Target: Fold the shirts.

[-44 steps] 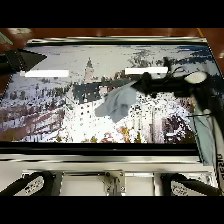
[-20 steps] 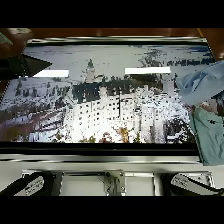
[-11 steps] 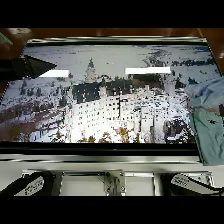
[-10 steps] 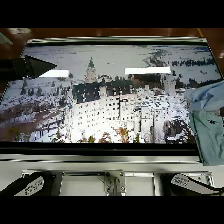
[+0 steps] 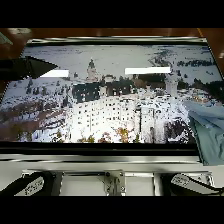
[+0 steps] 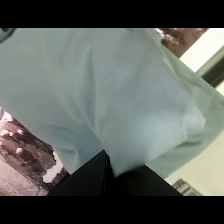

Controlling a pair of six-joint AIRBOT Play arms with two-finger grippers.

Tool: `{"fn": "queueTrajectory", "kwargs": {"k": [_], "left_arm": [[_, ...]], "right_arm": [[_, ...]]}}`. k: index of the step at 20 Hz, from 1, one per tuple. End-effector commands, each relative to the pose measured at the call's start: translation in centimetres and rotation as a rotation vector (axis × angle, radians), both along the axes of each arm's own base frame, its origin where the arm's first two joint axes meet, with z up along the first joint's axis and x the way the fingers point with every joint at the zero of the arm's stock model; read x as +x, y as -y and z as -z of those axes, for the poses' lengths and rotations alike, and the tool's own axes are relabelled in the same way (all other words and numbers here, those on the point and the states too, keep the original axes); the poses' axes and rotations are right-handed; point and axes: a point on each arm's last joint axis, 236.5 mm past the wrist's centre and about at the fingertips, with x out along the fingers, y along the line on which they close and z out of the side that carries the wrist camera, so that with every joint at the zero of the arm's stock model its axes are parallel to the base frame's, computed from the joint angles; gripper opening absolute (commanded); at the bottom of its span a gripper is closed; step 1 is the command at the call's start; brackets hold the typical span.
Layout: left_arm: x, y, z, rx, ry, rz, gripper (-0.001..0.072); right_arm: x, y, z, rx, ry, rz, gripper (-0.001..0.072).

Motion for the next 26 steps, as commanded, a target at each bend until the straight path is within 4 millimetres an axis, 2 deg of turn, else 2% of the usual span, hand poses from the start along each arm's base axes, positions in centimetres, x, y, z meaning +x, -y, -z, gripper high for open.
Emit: {"fn": "queueTrajectory", "kwargs": {"k": [1, 4, 7, 9, 11, 15, 16, 17, 18, 21, 22, 23, 24, 25, 26], "left_arm": [[0.1, -0.1, 0.0, 0.0, 0.0, -0.003, 0.0037], [0.1, -0.1, 0.0, 0.0, 0.0, -0.003, 0.0037], [0.1, -0.1, 0.0, 0.0, 0.0, -0.004, 0.0037], [0.1, -0.1, 0.0, -0.001, 0.0, -0.004, 0.0037], [0.2, -0.1, 0.0, -0.001, 0.0, -0.007, 0.0037], [0.2, -0.1, 0.0, -0.008, -0.013, -0.011, 0.0037], [0.2, -0.1, 0.0, -0.009, -0.012, -0.012, 0.0038], [0.4, -0.2, -0.1, -0.01, -0.008, -0.021, 0.0037], [0.7, -0.4, -0.2, -0.013, -0.002, -0.035, 0.0037], [2.3, -1.1, -0.7, -0.027, 0.024, -0.104, 0.0037], [2.8, -1.4, -0.7, -0.031, 0.026, -0.121, 0.0037], [3.3, -1.5, -0.5, -0.034, 0.022, -0.133, 0.0037], [3.8, -1.7, 0.0, -0.03, 0.014, -0.142, 0.0037], [4.6, -1.9, 1.3, 0.013, 0.007, -0.16, 0.0035], [5.2, -2.3, 3.6, 0.136, 0.007, -0.177, 0.0033]], "right_arm": [[-4.5, -0.6, 2.5, 0.086, -0.148, 0.087, 0.0059], [-8.6, -2.0, 5.9, 0.209, -0.255, 0.124, 0.006], [-11.1, -2.7, 8.8, 0.264, -0.31, 0.157, 0.006], [-11.6, -2.2, 10.5, 0.236, -0.323, 0.154, 0.0061], [-11.2, -1.5, 11.6, 0.203, -0.298, 0.15, 0.0071], [-12.2, 1.1, 11.9, 0.089, -0.329, 0.149, 0.0079], [-12.3, 1.6, 11.8, 0.068, -0.336, 0.147, 0.0158], [-12.3, 1.6, 11.8, 0.067, -0.333, 0.145, 0.0492], [-12.2, 1.4, 11.8, 0.074, -0.331, 0.141, 0.0672], [-12.5, 0.1, 11.8, 0.132, -0.351, 0.125, 0.0669], [-12.4, -0.4, 11.6, 0.155, -0.348, 0.117, 0.0667], [-11.1, -1.0, 11.4, 0.187, -0.296, 0.092, 0.0667], [-8.8, -1.5, 10.5, 0.208, -0.199, 0.063, 0.0666], [-5.0, -1.9, 8.8, 0.219, -0.035, 0.031, 0.0666], [-0.7, -2.1, 6.1, 0.21, 0.155, -0.015, 0.0666]]}}
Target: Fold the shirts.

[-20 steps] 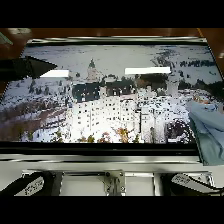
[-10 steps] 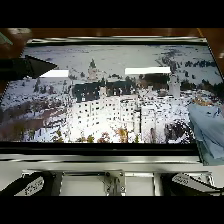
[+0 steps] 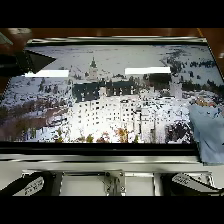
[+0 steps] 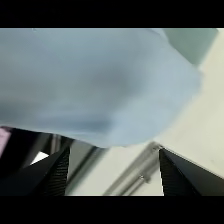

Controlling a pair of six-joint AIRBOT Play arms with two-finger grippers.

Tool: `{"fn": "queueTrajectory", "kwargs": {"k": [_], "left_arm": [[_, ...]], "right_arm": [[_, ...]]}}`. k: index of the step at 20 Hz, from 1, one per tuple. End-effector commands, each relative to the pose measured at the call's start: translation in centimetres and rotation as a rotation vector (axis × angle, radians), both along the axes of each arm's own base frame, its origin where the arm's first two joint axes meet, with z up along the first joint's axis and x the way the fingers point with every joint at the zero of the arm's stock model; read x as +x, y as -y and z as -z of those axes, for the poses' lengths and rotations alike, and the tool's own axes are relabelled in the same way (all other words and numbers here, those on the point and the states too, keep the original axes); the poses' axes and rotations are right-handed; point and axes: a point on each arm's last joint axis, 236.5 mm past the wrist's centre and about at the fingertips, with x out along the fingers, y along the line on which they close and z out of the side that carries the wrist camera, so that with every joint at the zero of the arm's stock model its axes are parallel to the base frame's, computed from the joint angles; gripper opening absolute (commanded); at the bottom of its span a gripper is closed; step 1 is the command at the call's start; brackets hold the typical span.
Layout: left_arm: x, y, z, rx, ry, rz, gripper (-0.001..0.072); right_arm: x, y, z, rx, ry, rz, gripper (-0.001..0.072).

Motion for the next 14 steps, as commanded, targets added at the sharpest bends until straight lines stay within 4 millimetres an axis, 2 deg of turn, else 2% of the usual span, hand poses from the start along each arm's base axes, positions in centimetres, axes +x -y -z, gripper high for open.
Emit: {"fn": "queueTrajectory", "kwargs": {"k": [1, 2, 3, 4, 5, 6, 7, 8, 9, 10, 11, 12, 14], "left_arm": [[2.3, -2.0, 6.6, 0.332, -0.05, -0.093, 0.0032], [2.8, -3.4, 9.6, 0.509, -0.113, -0.159, 0.0032], [3.4, -5.0, 11.8, 0.666, -0.173, -0.249, 0.0033], [3.9, -5.9, 13.0, 0.788, -0.191, -0.311, 0.0034], [4.1, -6.0, 14.0, 0.873, -0.202, -0.325, 0.0036], [3.8, -5.2, 15.3, 0.924, -0.233, -0.293, 0.0045], [3.1, -4.2, 16.9, 0.95, -0.282, -0.235, 0.023], [2.0, -3.2, 18.9, 0.97, -0.354, -0.175, 0.0551], [0.9, -2.8, 20.8, 1.002, -0.426, -0.126, 0.0606], [-0.3, -2.7, 22.7, 1.042, -0.501, -0.081, 0.0606], [-1.1, -2.8, 24.2, 1.069, -0.558, -0.051, 0.0606], [-1.6, -2.9, 25.3, 1.088, -0.602, -0.03, 0.0606], [-1.2, -2.8, 26.0, 1.091, -0.607, -0.028, 0.0602]], "right_arm": [[12.3, -1.9, -7.7, 0.006, 0.536, -0.094, 0.0667], [16.0, -2.9, -11.5, -0.025, 0.685, -0.132, 0.0667], [19.3, -5.1, -15.1, -0.053, 0.807, -0.201, 0.0667], [21.6, -7.9, -17.5, -0.073, 0.873, -0.283, 0.0667], [23.5, -11.7, -18.9, -0.08, 0.9, -0.392, 0.0667], [24.5, -15.7, -18.8, -0.061, 0.887, -0.492, 0.0668], [24.9, -20.2, -17.6, -0.032, 0.825, -0.608, 0.067], [24.5, -23.8, -15.4, -0.015, 0.728, -0.72, 0.0689], [23.8, -26.6, -12.6, 0.002, 0.608, -0.779, 0.0689], [22.9, -28.7, -9.9, 0.023, 0.49, -0.805, 0.0689], [22.0, -30.2, -8.0, 0.041, 0.402, -0.836, 0.0688], [21.5, -31.8, -6.7, 0.063, 0.347, -0.866, 0.0688], [21.1, -34.5, -5.6, 0.092, 0.317, -0.929, 0.0688]]}}
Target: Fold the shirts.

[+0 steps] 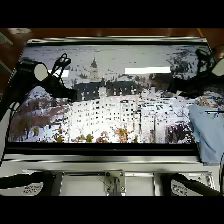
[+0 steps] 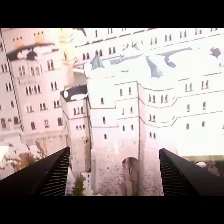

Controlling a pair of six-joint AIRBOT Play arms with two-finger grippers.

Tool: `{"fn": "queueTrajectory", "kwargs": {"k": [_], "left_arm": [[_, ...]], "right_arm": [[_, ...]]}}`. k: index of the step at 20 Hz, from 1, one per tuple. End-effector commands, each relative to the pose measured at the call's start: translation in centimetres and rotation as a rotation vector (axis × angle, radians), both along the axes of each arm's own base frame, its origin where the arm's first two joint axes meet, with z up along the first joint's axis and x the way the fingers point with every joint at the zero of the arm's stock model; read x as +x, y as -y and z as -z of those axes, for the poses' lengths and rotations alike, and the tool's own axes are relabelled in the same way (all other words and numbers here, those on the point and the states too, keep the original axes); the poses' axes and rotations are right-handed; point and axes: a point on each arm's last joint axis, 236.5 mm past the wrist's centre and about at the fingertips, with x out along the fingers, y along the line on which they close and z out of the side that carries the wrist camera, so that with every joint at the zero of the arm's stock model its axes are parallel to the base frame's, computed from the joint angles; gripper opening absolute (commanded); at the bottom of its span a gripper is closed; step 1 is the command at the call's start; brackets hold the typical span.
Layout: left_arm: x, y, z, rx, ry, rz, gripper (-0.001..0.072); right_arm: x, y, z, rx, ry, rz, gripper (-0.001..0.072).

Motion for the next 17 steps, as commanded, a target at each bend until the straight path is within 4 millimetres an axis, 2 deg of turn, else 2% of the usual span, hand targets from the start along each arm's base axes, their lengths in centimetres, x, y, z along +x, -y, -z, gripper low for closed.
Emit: {"fn": "queueTrajectory", "kwargs": {"k": [1, 4, 7, 13, 17], "left_arm": [[-0.4, -0.5, 2.1, 0.067, -0.062, -0.003, 0.0601], [0.9, 0.0, 1.7, 0.046, -0.004, -0.002, 0.0601], [1.1, 0.2, 1.7, 0.043, 0.003, -0.003, 0.0601], [1.1, 0.2, 1.8, 0.043, 0.003, -0.003, 0.0601], [1.9, 0.5, 1.6, 0.03, 0.039, -0.002, 0.0601]], "right_arm": [[-1.9, -5.7, 2.7, -0.054, -0.112, -0.129, 0.0688], [-2.6, -8.3, 2.6, -0.049, -0.112, -0.193, 0.0688], [-2.9, -9.5, 2.5, -0.034, -0.112, -0.216, 0.0688], [-2.9, -9.7, 2.5, -0.026, -0.111, -0.216, 0.0688], [-2.9, -9.7, 2.5, -0.026, -0.11, -0.216, 0.0687]]}}
